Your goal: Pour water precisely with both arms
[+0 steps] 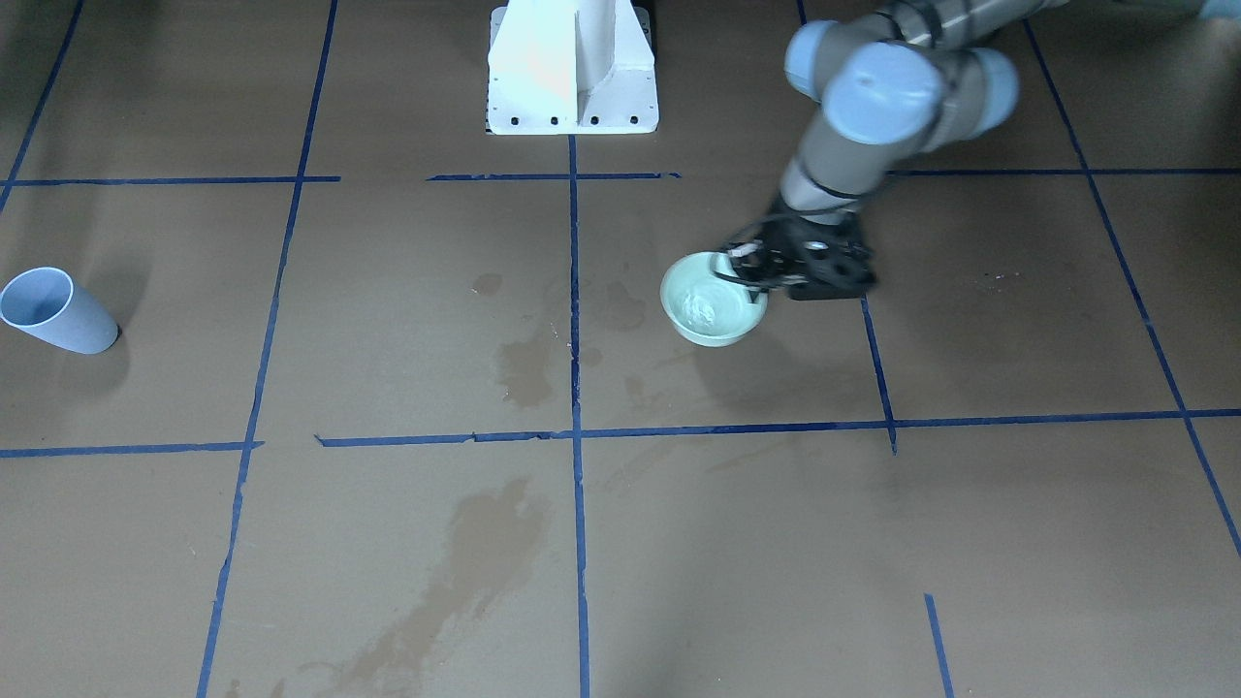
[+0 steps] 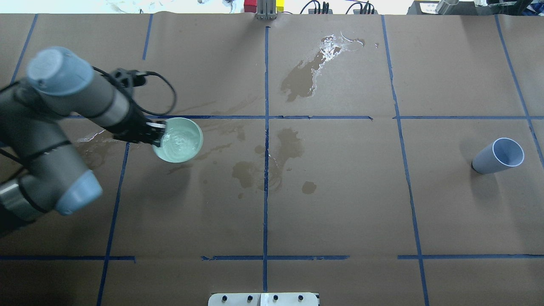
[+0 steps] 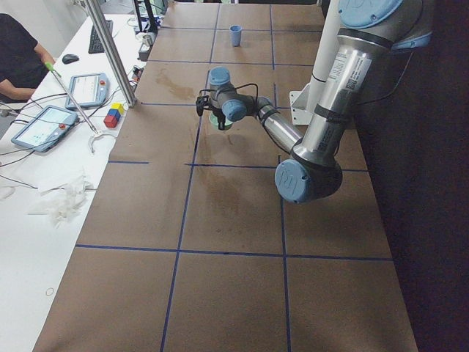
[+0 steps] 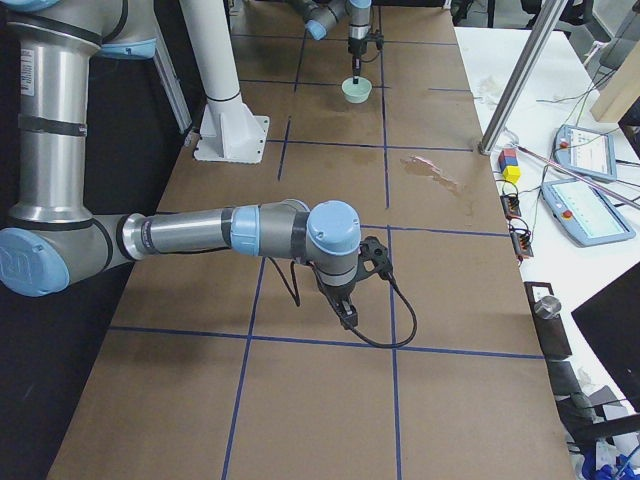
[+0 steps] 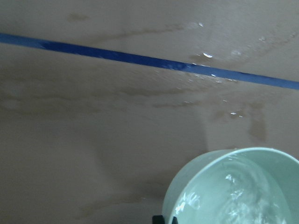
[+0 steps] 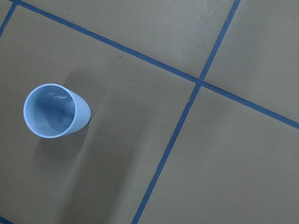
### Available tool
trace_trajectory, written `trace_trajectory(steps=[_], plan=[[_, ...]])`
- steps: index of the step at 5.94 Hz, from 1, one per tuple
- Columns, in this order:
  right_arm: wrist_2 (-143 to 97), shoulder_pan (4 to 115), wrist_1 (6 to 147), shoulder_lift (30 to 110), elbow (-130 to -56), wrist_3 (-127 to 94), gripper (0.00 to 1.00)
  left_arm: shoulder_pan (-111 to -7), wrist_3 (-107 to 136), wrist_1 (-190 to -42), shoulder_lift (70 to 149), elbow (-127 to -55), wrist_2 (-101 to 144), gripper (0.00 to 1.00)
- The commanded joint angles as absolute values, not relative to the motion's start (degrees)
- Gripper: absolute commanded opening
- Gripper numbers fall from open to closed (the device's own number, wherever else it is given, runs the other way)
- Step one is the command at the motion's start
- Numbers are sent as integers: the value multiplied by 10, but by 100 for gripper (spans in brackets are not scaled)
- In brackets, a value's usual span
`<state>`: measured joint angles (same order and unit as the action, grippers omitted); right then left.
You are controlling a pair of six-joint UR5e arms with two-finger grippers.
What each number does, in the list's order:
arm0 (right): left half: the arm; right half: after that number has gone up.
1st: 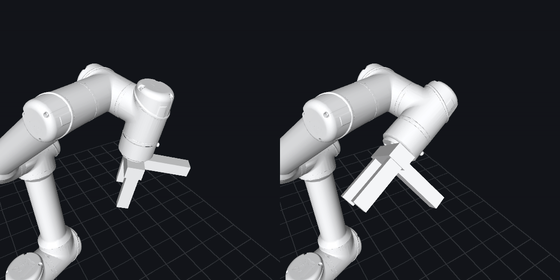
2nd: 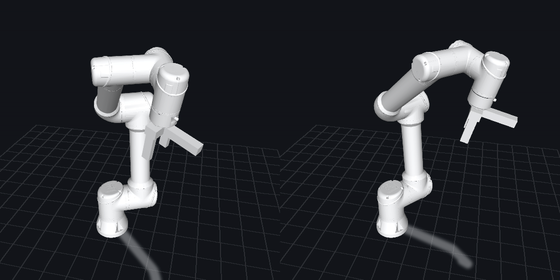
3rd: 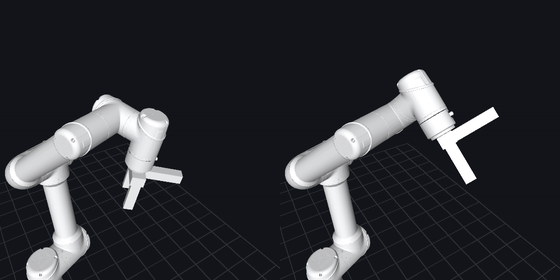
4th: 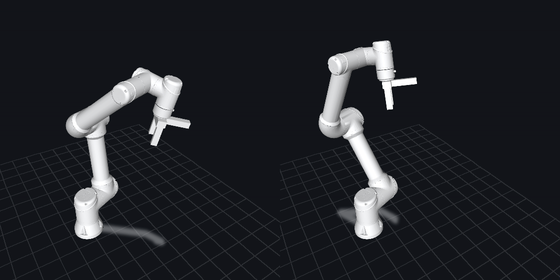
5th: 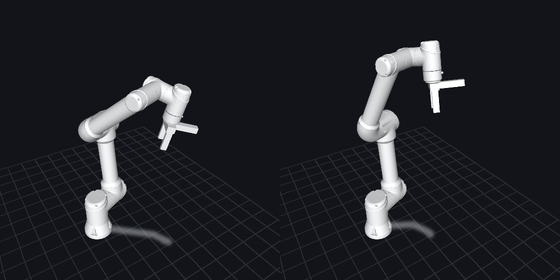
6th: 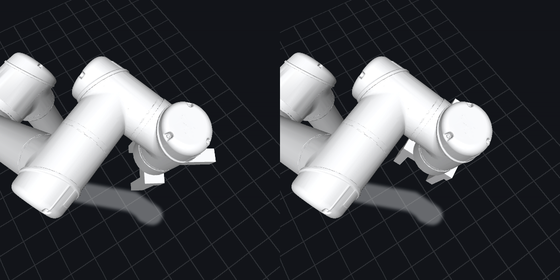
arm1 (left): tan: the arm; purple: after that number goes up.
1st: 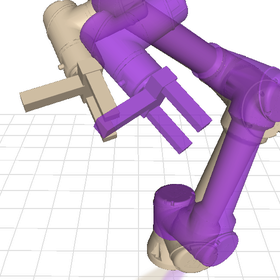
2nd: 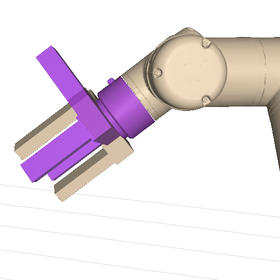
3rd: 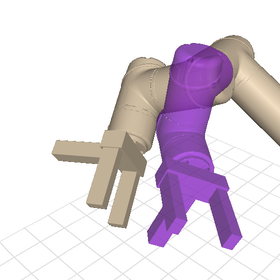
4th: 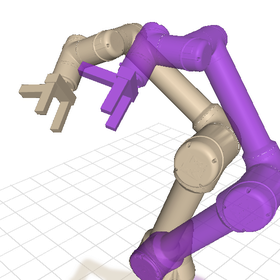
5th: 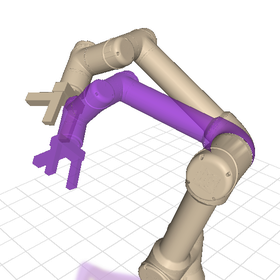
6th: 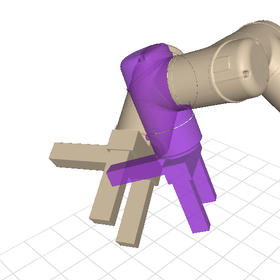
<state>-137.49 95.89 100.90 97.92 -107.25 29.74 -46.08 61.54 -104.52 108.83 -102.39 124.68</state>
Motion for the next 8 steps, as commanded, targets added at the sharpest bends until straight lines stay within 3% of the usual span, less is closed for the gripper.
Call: trace_trajectory(steps=[1, 4, 8], plan=[[-1374, 959, 1008, 992, -1078, 300, 100, -532, 482, -1063, 1008, -1023, 1313, 0], [-1375, 959, 1008, 995, -1083, 298, 100, -602, 297, -1073, 923, -965, 1345, 0], [-1375, 958, 1008, 994, -1085, 295, 100, -609, 230, -1078, 885, -927, 1346, 3]])
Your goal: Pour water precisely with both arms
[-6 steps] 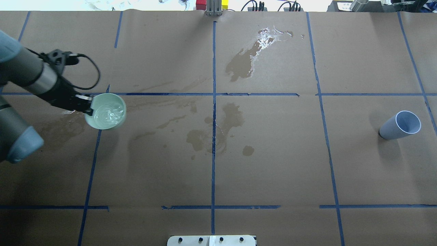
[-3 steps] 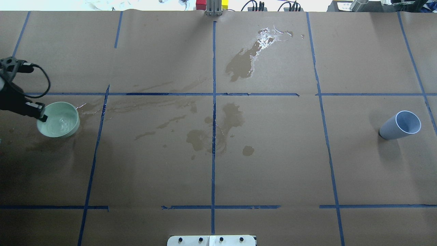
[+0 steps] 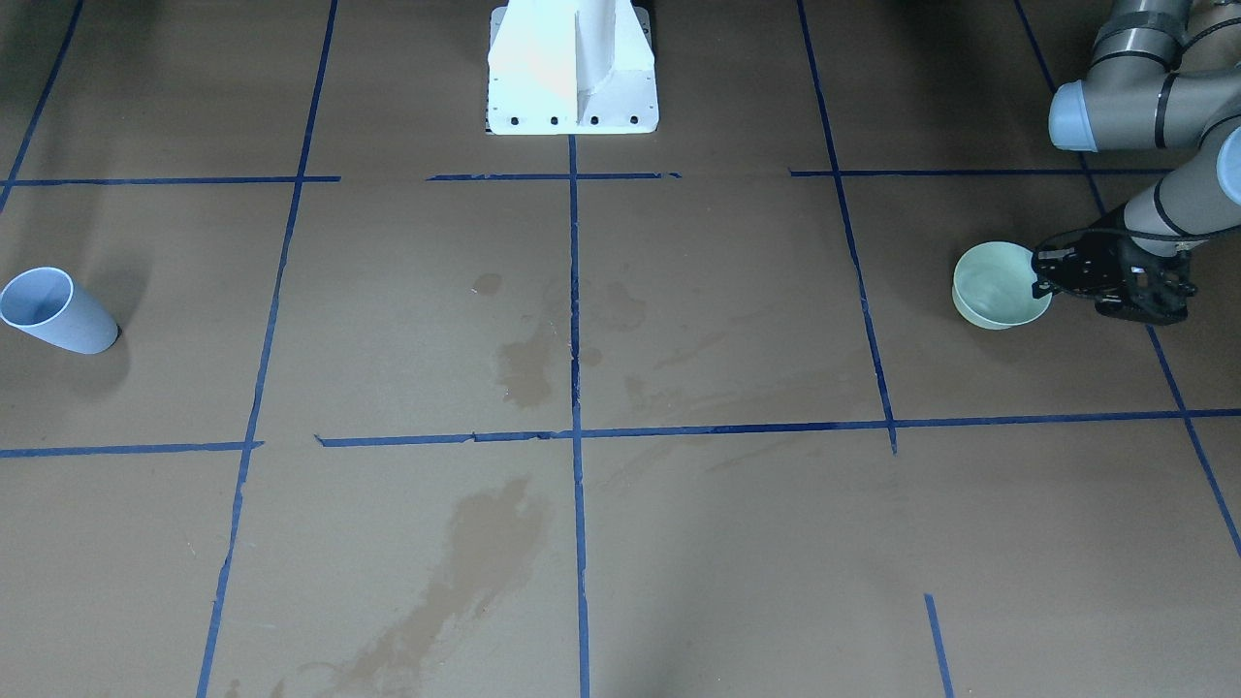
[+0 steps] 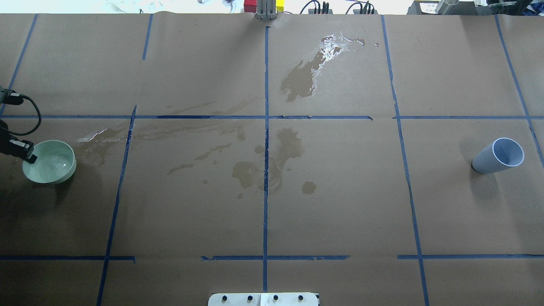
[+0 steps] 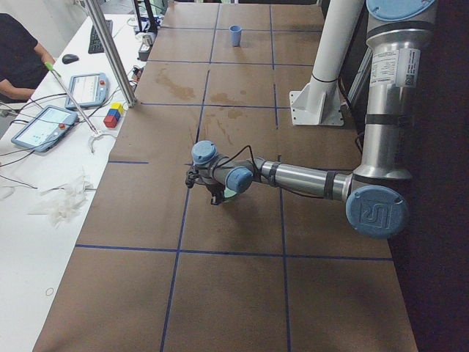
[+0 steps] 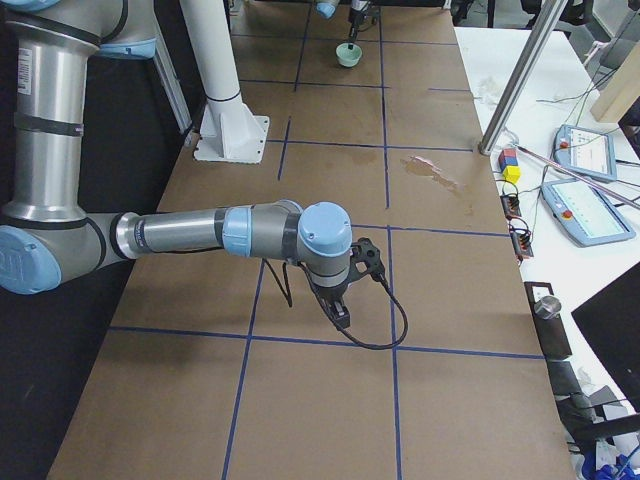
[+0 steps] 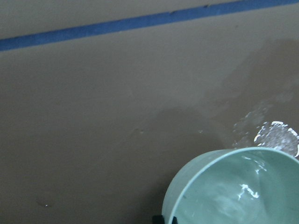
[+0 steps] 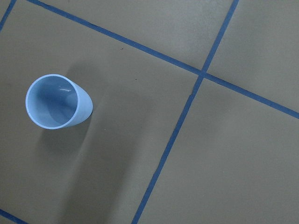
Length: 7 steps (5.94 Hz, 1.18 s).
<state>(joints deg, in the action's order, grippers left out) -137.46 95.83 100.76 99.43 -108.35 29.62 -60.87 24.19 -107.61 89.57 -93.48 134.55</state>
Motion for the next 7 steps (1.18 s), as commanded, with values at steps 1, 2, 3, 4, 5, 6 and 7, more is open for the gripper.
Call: trace_trajectory(steps=[1, 2, 3, 4, 5, 6, 7], plan=[[-1375, 958, 1008, 994, -1085, 294, 100, -609, 218, -1078, 874, -928, 1346, 7], [-1375, 958, 1008, 994, -1089, 294, 100, -609, 217, -1078, 867, -926, 1346, 10], [-1375, 958, 1009, 991, -1088, 293, 100, -609, 217, -1078, 867, -925, 1346, 62], [-1375, 958, 1008, 991, -1088, 291, 100, -609, 218, -1087, 867, -925, 1346, 100], [-1375, 958, 1009, 990, -1088, 280, 100, -635, 219, -1097, 867, -933, 1346, 100], [-1375, 958, 1010, 991, -1086, 274, 100, -683, 218, -1095, 867, -956, 1347, 100], [-1375, 952, 1012, 994, -1084, 252, 100, -736, 218, -1087, 868, -987, 1347, 100]])
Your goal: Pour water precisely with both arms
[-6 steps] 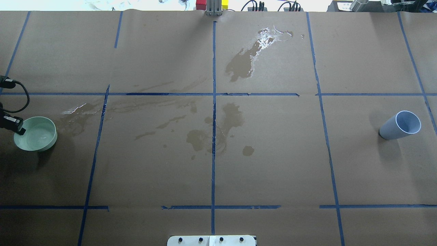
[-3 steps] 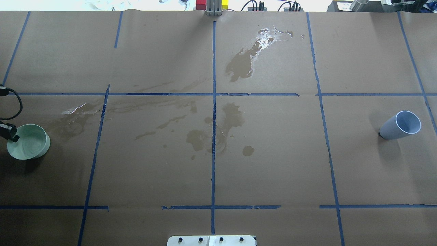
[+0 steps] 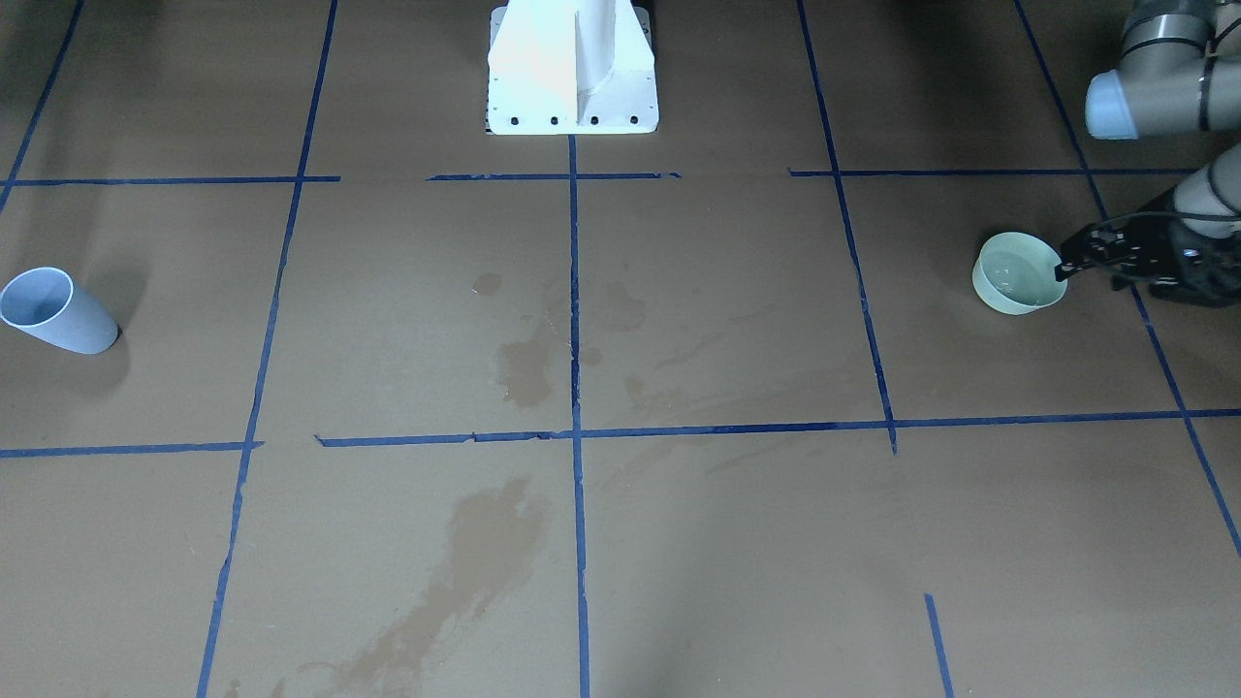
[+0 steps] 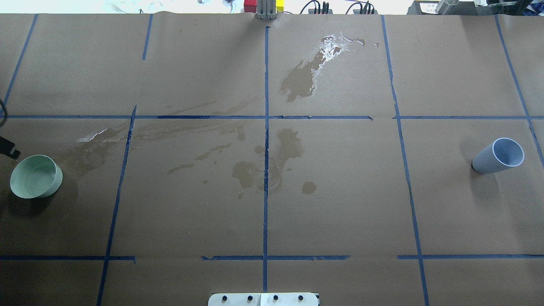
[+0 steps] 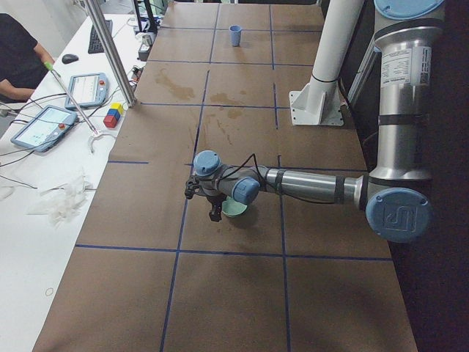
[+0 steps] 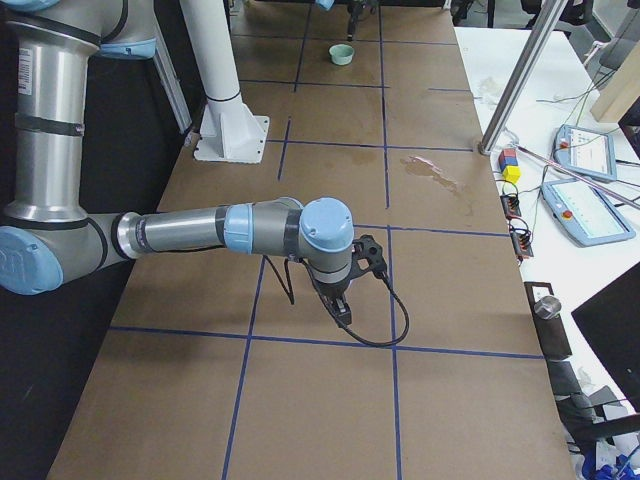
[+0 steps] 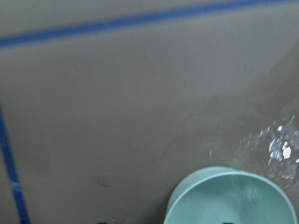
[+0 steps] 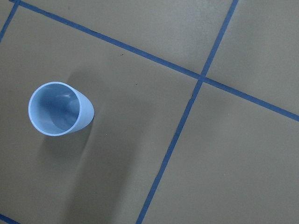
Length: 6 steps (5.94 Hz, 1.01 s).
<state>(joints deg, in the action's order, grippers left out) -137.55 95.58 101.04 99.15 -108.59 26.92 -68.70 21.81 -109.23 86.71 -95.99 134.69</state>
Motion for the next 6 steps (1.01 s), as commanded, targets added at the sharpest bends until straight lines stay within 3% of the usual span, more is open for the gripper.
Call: trace_trajectory(steps=[1, 4, 6], plan=[[-1375, 932, 1012, 995, -1079, 230, 100, -771, 215, -1072, 872, -1006, 1346, 100], [-1368, 888, 1009, 995, -1060, 231, 100, -891, -50, -867, 876, -1015, 1348, 100], [-1370, 878, 1008, 994, -1056, 222, 100, -899, -53, -840, 841, -1007, 1381, 100]])
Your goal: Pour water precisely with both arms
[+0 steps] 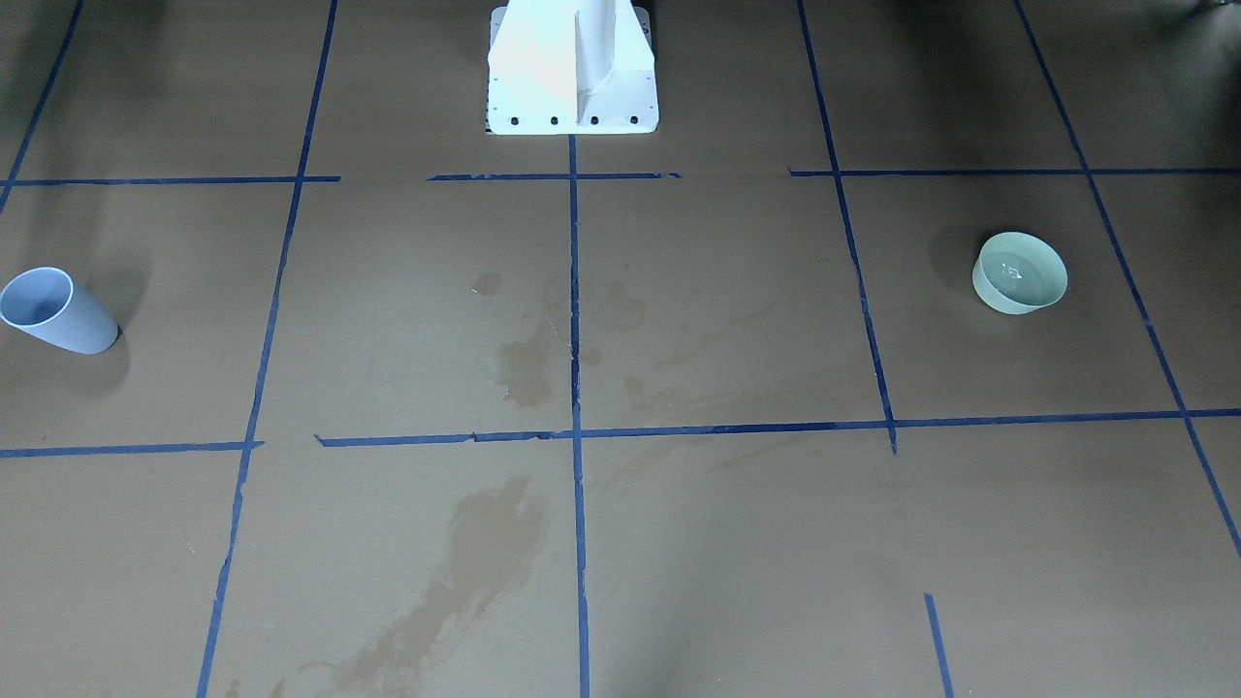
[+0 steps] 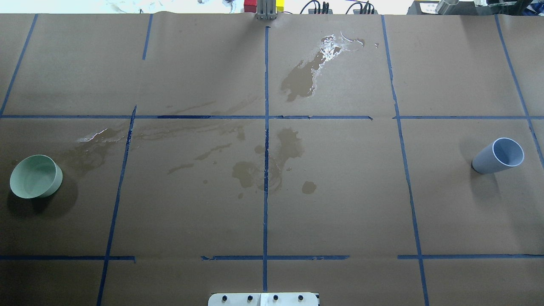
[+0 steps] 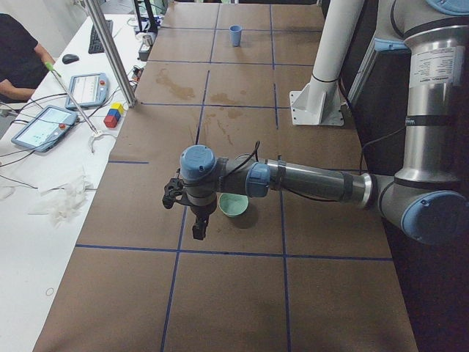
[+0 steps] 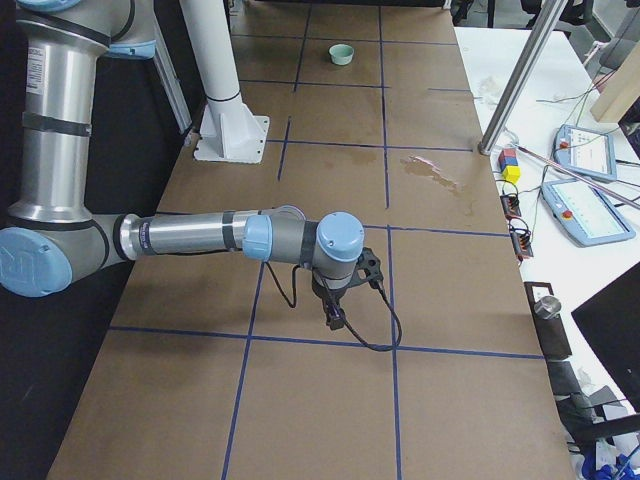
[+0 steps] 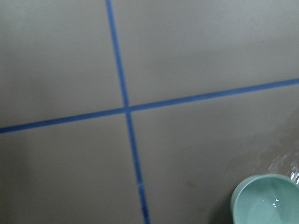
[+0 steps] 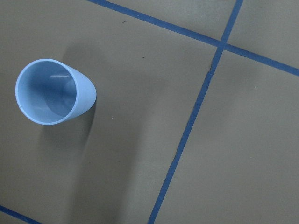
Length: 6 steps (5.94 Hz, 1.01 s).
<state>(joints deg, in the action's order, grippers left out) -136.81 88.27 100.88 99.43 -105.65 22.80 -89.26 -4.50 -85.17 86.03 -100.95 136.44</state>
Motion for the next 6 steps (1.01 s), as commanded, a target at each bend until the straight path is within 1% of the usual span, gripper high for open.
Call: trace_trajectory(steps=[1, 3, 4, 5, 6], plan=[[-1370, 875, 1008, 990, -1055, 219, 100, -899, -52, -843, 830, -1012, 1383, 100], [-1367, 867, 1006, 986, -1036, 219, 100, -899, -53, -844, 828, -1003, 1383, 100], [-1366, 868, 992, 988, -1035, 218, 100, -899, -52, -842, 830, -1009, 1383, 100], [-1369, 869, 983, 986, -1018, 177, 100, -899, -52, -842, 830, -1013, 1384, 100], [-1369, 870, 945, 994, -1019, 97, 100, -899, -52, -838, 830, -1019, 1384, 100]])
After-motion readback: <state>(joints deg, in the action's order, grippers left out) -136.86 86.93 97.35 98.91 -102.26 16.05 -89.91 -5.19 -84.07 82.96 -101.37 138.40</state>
